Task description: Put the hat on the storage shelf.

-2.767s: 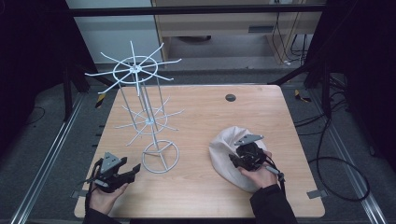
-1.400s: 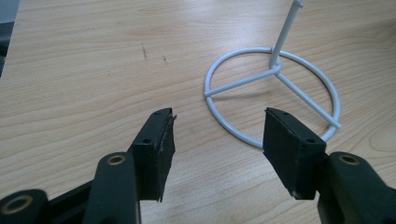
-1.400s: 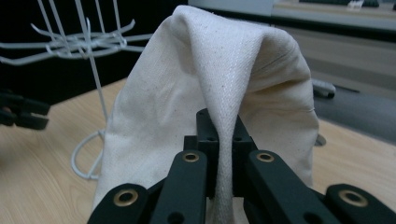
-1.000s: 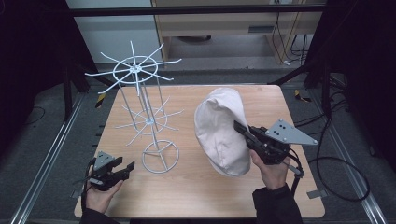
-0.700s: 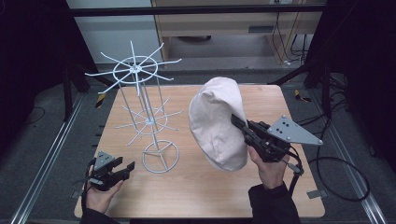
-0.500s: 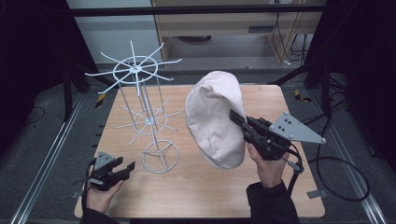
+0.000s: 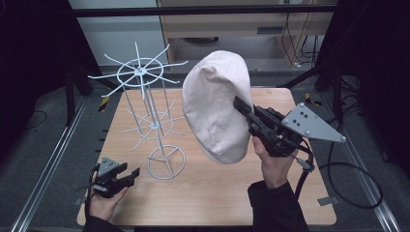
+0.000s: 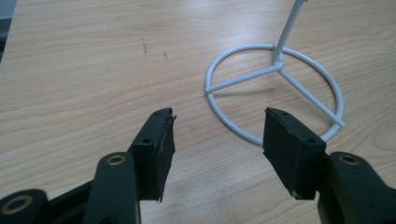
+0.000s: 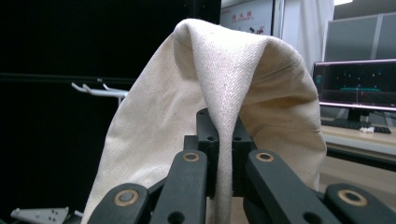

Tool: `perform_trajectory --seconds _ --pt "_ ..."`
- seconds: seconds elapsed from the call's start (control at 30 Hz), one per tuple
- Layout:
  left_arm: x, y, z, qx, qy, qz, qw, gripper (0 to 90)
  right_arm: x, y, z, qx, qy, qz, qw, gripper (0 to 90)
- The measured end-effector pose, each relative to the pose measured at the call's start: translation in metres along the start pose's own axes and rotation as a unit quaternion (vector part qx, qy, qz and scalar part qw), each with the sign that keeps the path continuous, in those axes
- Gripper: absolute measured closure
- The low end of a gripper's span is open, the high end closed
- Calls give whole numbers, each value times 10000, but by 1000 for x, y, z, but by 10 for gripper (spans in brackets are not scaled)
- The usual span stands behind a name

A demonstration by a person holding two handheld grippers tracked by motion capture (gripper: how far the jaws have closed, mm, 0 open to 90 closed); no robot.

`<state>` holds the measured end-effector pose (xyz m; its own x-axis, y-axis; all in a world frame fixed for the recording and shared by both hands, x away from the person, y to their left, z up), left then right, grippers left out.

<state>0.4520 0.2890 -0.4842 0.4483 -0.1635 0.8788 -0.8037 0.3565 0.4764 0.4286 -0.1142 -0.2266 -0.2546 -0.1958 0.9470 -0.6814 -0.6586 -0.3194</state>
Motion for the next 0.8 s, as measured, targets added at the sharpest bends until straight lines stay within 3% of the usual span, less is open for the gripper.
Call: perform_trajectory --seconds 0.2,0.43,0.6,0.8 --pt "0 0 0 -8 11 -9 10000 432 10 -12 -6 19 -30 194 9998 884" --pt "0 0 0 -6 8 -6 10000 432 7 -31 -17 220 -137 219 9994 884" --pt "0 0 0 -4 4 -2 10000 432 1 -43 -26 338 -99 65 9994 884" --pt "0 0 0 -5 -2 -2 10000 432 -21 -49 -32 455 -40 -258 9986 883"
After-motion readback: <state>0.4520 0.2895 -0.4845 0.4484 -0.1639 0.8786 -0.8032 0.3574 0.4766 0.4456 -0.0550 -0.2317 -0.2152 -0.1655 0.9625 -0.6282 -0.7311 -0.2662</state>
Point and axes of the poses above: each handheld gripper's, and its own axes: y roughly backward along the jaws, x roughly out of its top, z roughly to its right, the point moved 4 cm from there along -y, roughly forward along the jaws, and after that the axes turned 7 degrees about z, right-handed, at the moved point
